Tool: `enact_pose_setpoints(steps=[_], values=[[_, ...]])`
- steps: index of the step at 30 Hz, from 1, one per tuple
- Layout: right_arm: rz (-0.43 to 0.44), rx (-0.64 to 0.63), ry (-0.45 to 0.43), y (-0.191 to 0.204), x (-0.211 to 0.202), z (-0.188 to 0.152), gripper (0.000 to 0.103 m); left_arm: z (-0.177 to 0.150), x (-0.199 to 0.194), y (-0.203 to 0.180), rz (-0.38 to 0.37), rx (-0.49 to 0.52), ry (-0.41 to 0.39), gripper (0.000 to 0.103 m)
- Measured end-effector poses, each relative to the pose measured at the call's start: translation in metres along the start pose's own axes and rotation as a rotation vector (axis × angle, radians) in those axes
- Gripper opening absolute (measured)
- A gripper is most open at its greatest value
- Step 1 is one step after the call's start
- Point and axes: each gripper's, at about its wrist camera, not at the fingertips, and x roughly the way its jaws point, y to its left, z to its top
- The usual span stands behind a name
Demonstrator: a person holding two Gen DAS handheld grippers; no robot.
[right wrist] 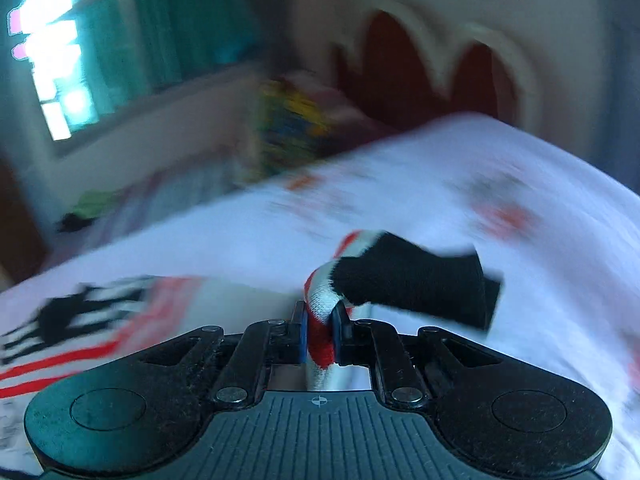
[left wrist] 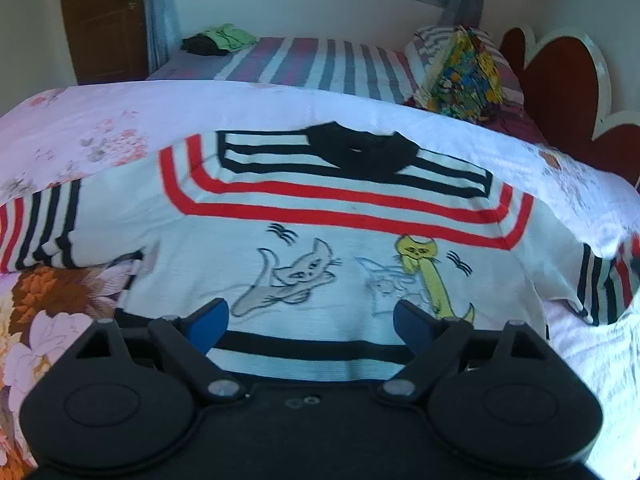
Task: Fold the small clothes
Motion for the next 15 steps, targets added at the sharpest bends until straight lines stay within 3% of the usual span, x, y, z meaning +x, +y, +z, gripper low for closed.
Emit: enact_pose_setpoints(steps=[3, 6, 11, 13, 15], values=[[0.11, -0.101, -0.015, 0.065, 0.001, 0.002, 0.011, 0.001, -0.005, 0.014, 0.029, -0.03, -0.022, 0.09], [0.222, -0.166, 0.026, 0.128, 0.009, -0.01, 0.011, 0.004, -0.006, 0.028, 0.041, -0.046, -0.035, 0.092], [0.385, -0.282, 0.207, 0.224, 0.04, -0.057, 0.012, 0.012, 0.009, 0.048, 0.022, -0.038, -0.026, 0.094], [0.415, -0.297, 0.28, 0.246, 0.049, -0.072, 0.012, 0.016, 0.02, 0.052, -0.005, -0.017, -0.014, 0.094], [0.411, -0.288, 0.263, 0.245, 0.043, -0.076, 0.012, 0.018, 0.031, 0.051, -0.048, 0.001, 0.002, 0.093]])
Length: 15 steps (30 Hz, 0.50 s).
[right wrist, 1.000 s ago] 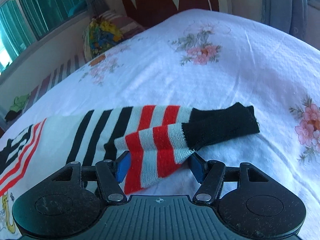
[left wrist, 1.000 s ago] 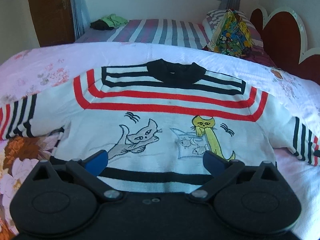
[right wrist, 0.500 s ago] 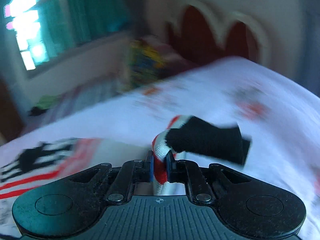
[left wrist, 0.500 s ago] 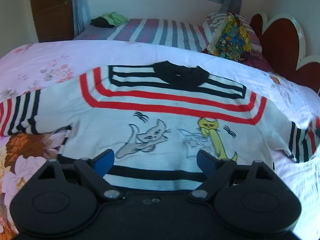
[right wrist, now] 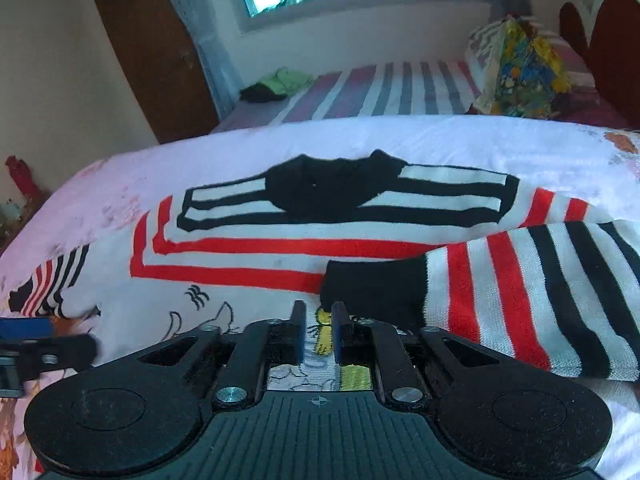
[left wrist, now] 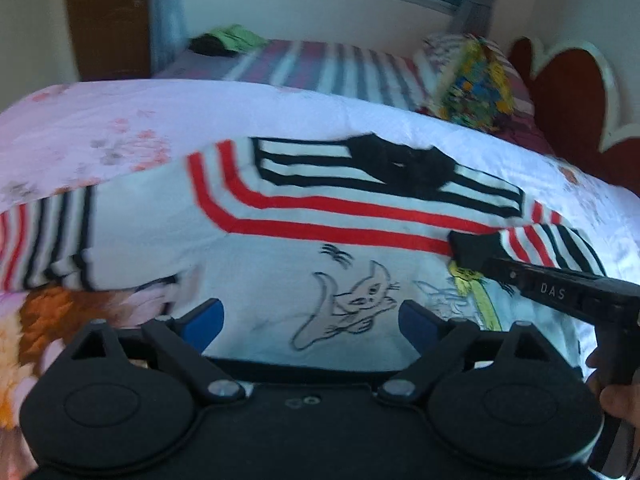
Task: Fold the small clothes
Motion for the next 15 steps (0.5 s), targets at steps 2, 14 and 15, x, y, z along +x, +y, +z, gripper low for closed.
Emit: enact_pose_setpoints(steps=[2, 14, 15], values=[[-0.051, 0.016, -0.046, -0.007, -0.017, -0.001, 0.012, 0.003, 0.014, -0.003, -0.094, -0.014, 0.03, 0.089], [-0.324, 0.157, -0.074, -0.099, -0.105, -0.049, 0.06, 0.022, 0.125, -0.085, -0.498, -0.248, 0.264, 0.081], [-0.329, 0.167, -0.072, -0.102, -0.107, -0.052, 0.06, 0.022, 0.132, -0.089, -0.508, -0.266, 0.267, 0.079]])
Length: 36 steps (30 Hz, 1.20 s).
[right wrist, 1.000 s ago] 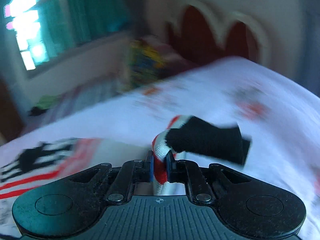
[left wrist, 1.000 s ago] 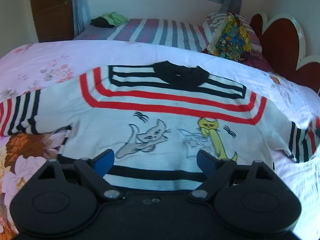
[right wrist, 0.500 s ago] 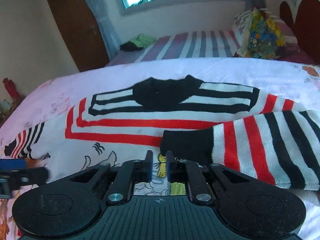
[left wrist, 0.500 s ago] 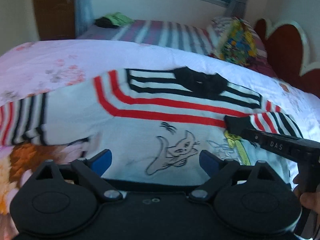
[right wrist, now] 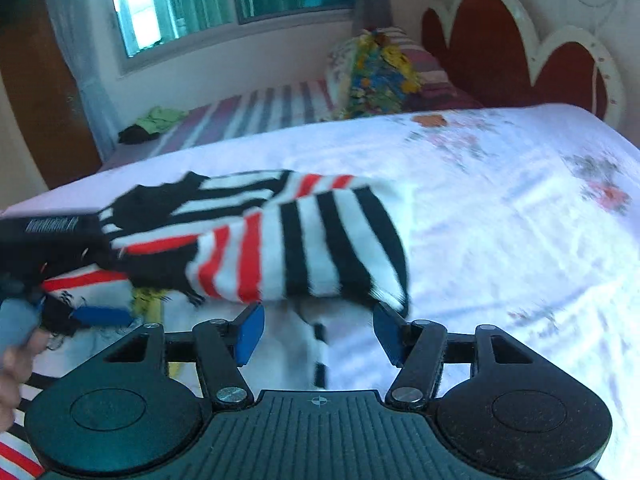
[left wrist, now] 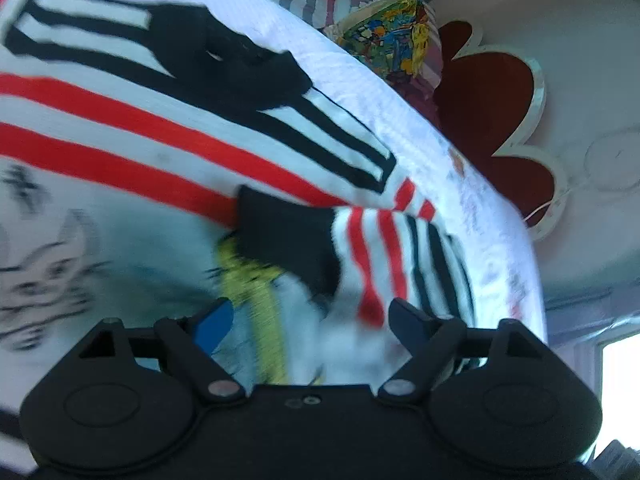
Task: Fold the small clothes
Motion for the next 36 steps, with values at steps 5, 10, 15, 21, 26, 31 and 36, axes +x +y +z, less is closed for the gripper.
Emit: enact_pose_setpoints(steps=[5, 10, 15, 21, 26, 31, 36], values=[[0.001, 0.049, 0.017, -0.012, 0.003, -0.01, 0.06, 0.008, 0.017, -0.004, -0.026, -0.04, -0.054, 0.044], [-0.025, 0.052, 0.034, -0.014, 0.015, -0.014, 0.06, 0.008, 0.025, 0.004, -0.042, -0.082, -0.08, 0.015], [-0.05, 0.095, 0.048, -0.02, 0.033, -0.008, 0.06, 0.01, -0.011, -0.008, -0.094, -0.007, -0.206, 0.01], [0.012, 0.085, 0.043, -0.004, 0.047, 0.005, 0.06, 0.023, -0.087, 0.002, -0.095, 0.055, -0.367, 0.01], [0.024, -0.002, 0.046, 0.025, 0.057, 0.006, 0.06, 0.03, -0.132, 0.037, 0.023, 0.054, -0.468, 0.01], [-0.019, -0.043, 0.071, 0.026, 0.064, -0.003, 0.016, 0.023, -0.113, 0.083, 0.129, -0.051, -0.382, 0.01], [-0.027, 0.009, 0.094, 0.01, 0.064, -0.008, 0.016, 0.011, -0.099, 0.092, 0.17, -0.077, -0.322, 0.011]])
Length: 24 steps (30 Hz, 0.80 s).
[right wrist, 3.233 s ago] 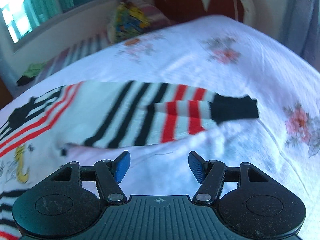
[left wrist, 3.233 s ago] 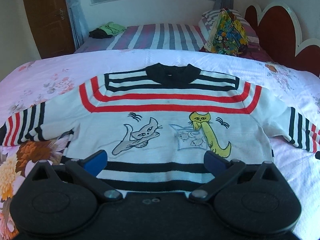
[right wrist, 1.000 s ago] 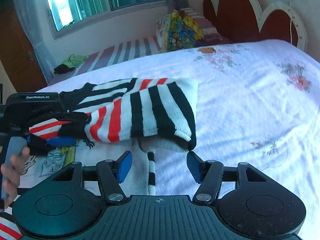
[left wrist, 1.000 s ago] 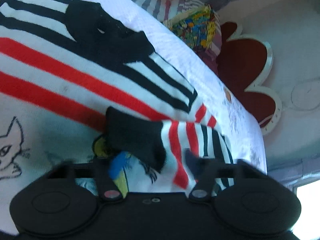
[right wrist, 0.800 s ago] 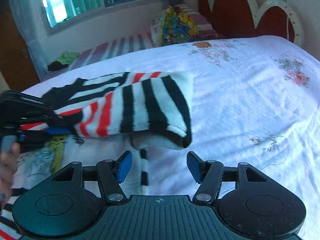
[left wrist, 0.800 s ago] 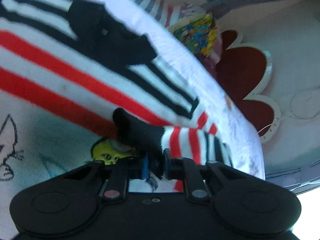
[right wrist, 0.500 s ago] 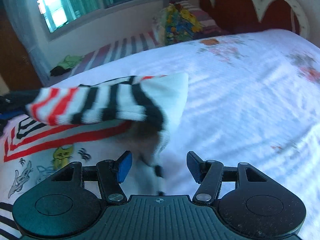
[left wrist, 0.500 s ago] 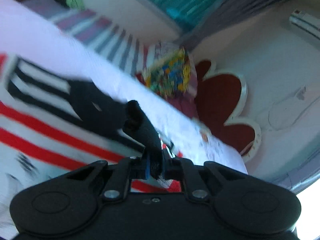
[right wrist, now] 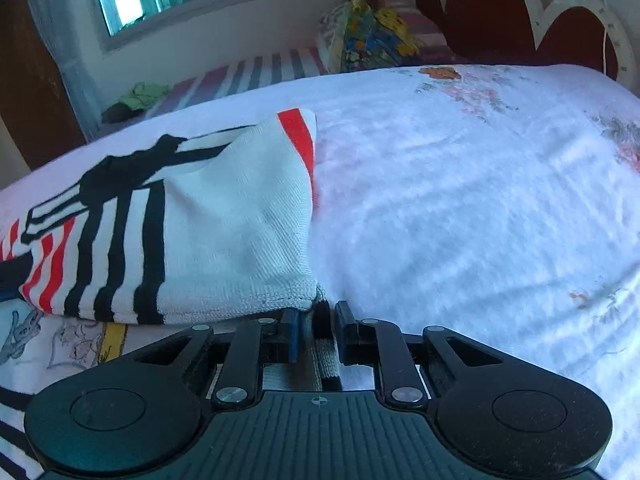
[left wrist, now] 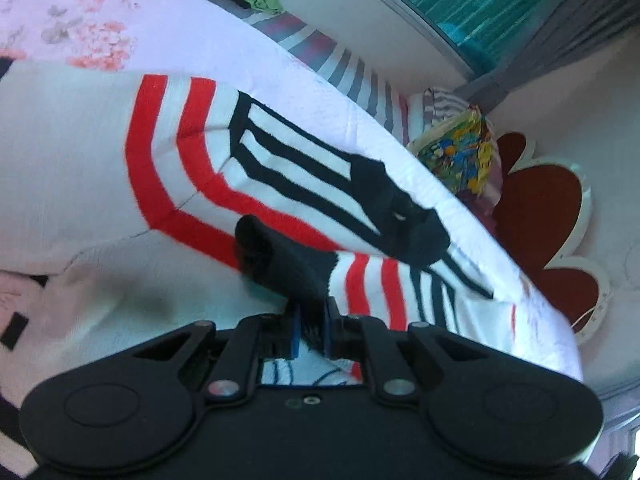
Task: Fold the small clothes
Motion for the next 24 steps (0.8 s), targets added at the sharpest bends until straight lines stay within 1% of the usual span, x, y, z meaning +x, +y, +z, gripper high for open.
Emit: enact_pose_setpoints(steps=[2, 4, 6, 8, 9, 10, 11, 12, 14, 16, 18, 20, 21, 22, 24], values=[[-0.009, -0.018, 0.016, -0.001, -0.005, -0.001, 0.016, 0.003, -0.006, -0.001, 0.01, 0.02, 0.015, 0.017], [-0.005, -0.027, 0.032, -0.004, -0.015, -0.001, 0.016, 0.006, -0.019, -0.001, 0.055, 0.053, -0.005, 0.019], [0.012, -0.02, 0.013, -0.008, -0.033, -0.004, 0.016, 0.005, -0.038, 0.001, 0.058, 0.091, -0.013, 0.02], [0.007, -0.019, -0.033, -0.012, -0.049, -0.001, 0.019, 0.006, -0.05, -0.001, 0.065, 0.128, -0.036, 0.022], [0.007, -0.015, -0.052, -0.012, -0.053, 0.003, 0.029, 0.006, -0.053, -0.006, 0.061, 0.15, -0.05, 0.022], [0.013, -0.009, -0.068, -0.013, -0.053, 0.011, 0.057, 0.007, -0.052, -0.015, 0.053, 0.182, -0.054, 0.026], [0.018, -0.003, -0.082, -0.012, -0.048, 0.019, 0.072, 0.007, -0.048, -0.024, 0.043, 0.211, -0.053, 0.03], [0.02, 0.001, -0.1, -0.01, -0.044, 0.026, 0.081, 0.007, -0.044, -0.029, 0.031, 0.219, -0.047, 0.032], [0.043, 0.01, -0.112, -0.005, -0.026, 0.043, 0.081, 0.005, -0.023, -0.041, 0.012, 0.225, -0.018, 0.033], [0.076, 0.053, -0.105, -0.004, -0.003, 0.061, 0.081, 0.001, -0.003, -0.049, 0.02, 0.249, 0.0, 0.033], [0.075, 0.071, -0.084, -0.001, 0.025, 0.078, 0.081, -0.003, 0.013, -0.053, 0.038, 0.269, 0.016, 0.033], [0.083, 0.087, -0.073, 0.0, 0.044, 0.092, 0.08, -0.007, 0.022, -0.047, 0.051, 0.281, 0.021, 0.033], [0.082, 0.093, -0.078, 0.0, 0.052, 0.098, 0.069, -0.008, 0.023, -0.044, 0.053, 0.287, 0.016, 0.033], [0.079, 0.106, -0.071, 0.001, 0.062, 0.105, 0.045, -0.007, 0.025, -0.043, 0.058, 0.284, 0.015, 0.031], [0.112, 0.159, -0.024, -0.005, 0.078, 0.112, 0.018, -0.004, 0.025, -0.038, 0.059, 0.26, 0.018, 0.029]])
